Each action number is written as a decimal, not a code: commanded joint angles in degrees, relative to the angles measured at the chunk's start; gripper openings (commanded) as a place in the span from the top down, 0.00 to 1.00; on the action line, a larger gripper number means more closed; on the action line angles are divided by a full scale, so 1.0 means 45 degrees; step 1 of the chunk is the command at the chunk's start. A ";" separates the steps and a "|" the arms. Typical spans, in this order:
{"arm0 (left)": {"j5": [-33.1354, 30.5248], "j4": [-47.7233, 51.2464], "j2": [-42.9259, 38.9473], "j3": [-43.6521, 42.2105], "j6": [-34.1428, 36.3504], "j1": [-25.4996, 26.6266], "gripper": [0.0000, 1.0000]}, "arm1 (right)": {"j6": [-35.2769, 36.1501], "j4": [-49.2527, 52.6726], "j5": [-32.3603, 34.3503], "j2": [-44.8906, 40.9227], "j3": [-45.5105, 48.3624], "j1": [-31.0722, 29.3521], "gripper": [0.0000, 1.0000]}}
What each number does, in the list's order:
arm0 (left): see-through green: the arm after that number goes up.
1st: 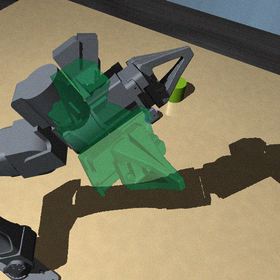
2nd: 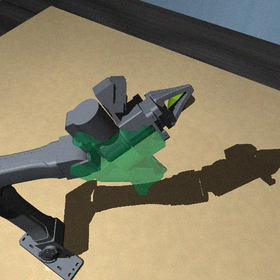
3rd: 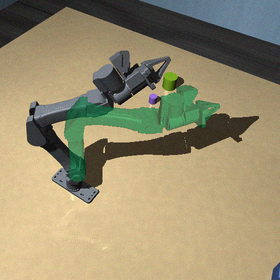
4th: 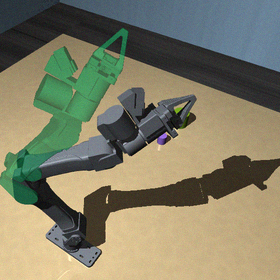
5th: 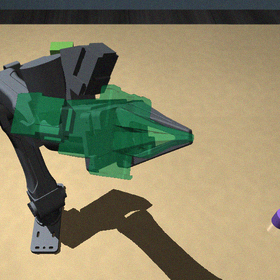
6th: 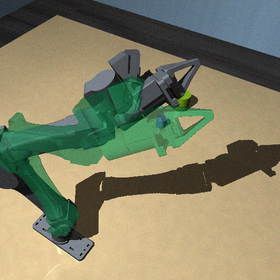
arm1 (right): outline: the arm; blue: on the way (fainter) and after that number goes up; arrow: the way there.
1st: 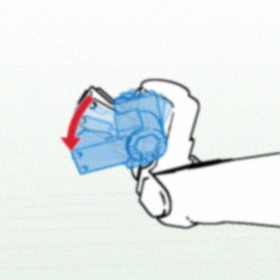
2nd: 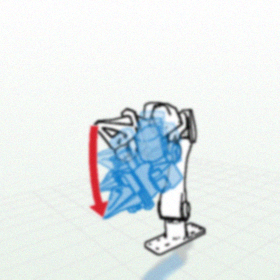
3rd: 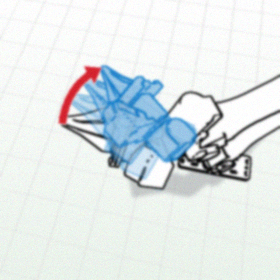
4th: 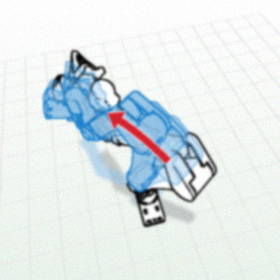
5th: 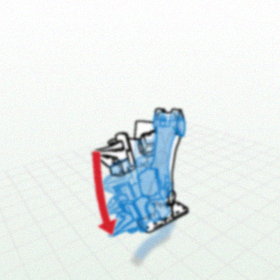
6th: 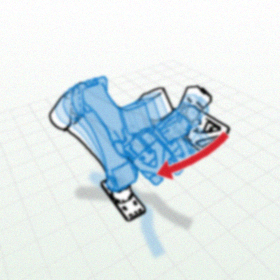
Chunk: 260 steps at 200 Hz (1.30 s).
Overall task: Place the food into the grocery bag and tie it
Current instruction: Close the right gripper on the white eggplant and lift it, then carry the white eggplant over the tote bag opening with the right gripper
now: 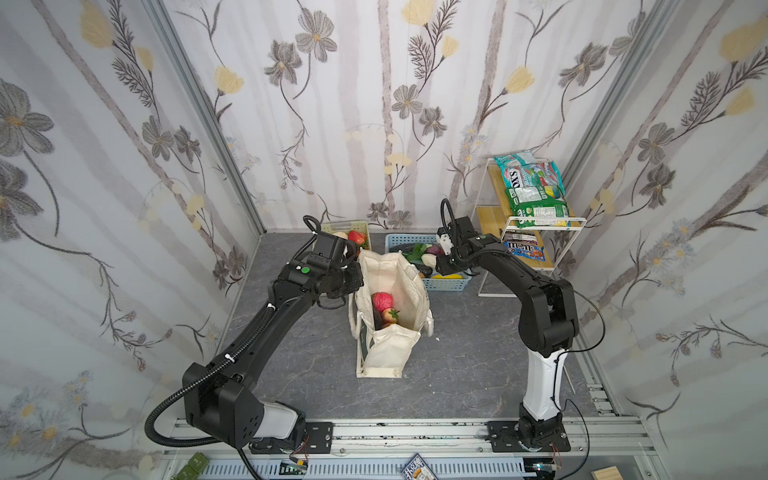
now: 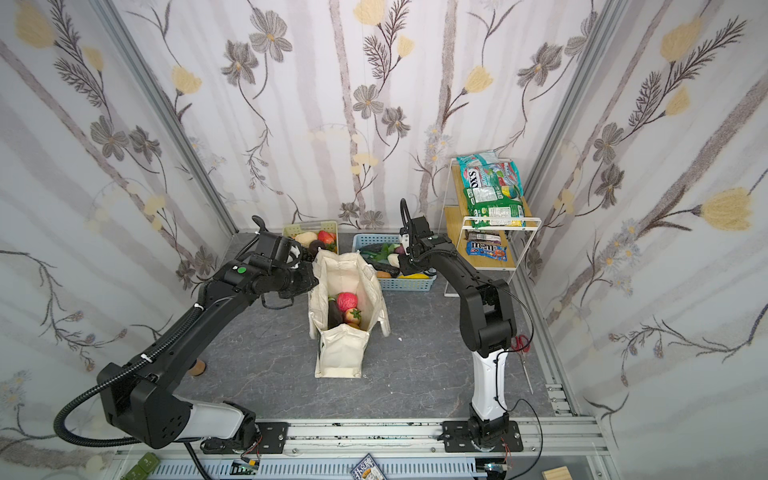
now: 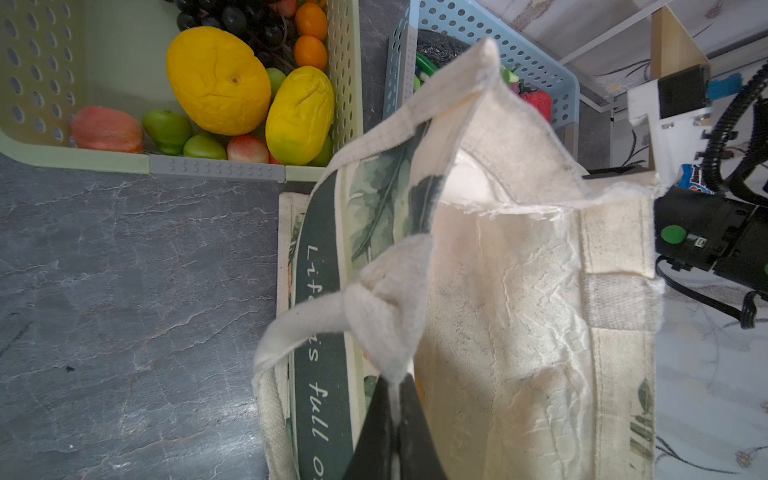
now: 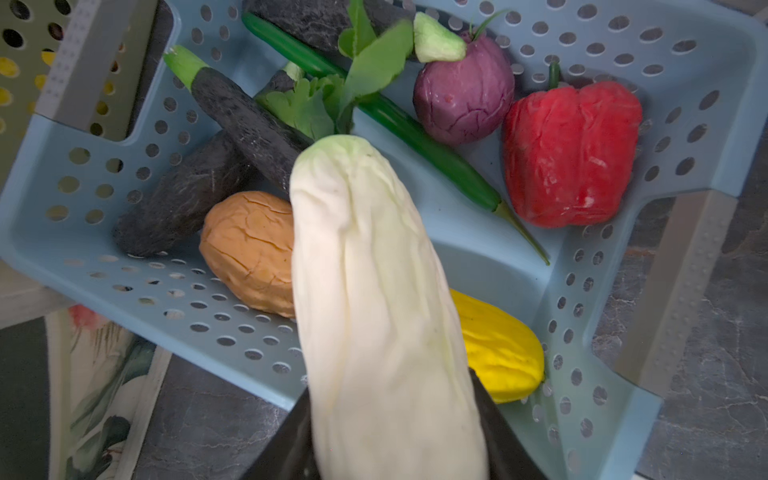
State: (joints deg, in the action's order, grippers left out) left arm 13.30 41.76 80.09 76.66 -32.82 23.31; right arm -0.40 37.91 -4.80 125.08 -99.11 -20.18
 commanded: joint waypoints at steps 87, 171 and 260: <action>-0.0026 -0.0257 -0.0119 -0.0098 0.0063 0.0010 1.00 | -0.0029 -0.0612 -0.1129 -0.1509 0.1335 0.0130 0.55; 0.0111 -0.0295 0.0014 -0.0022 0.0059 0.0014 1.00 | -0.0582 -0.0876 -0.1352 -0.3907 0.2686 0.0145 0.55; 0.0224 -0.0323 0.0194 0.0198 0.0025 0.0033 1.00 | -0.1023 -0.0516 -0.1943 -0.5904 0.2454 -0.0043 0.55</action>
State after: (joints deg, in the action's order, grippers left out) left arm 13.74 40.95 80.53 76.73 -32.77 23.35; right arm -4.58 36.71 -11.84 100.16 -87.55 -20.01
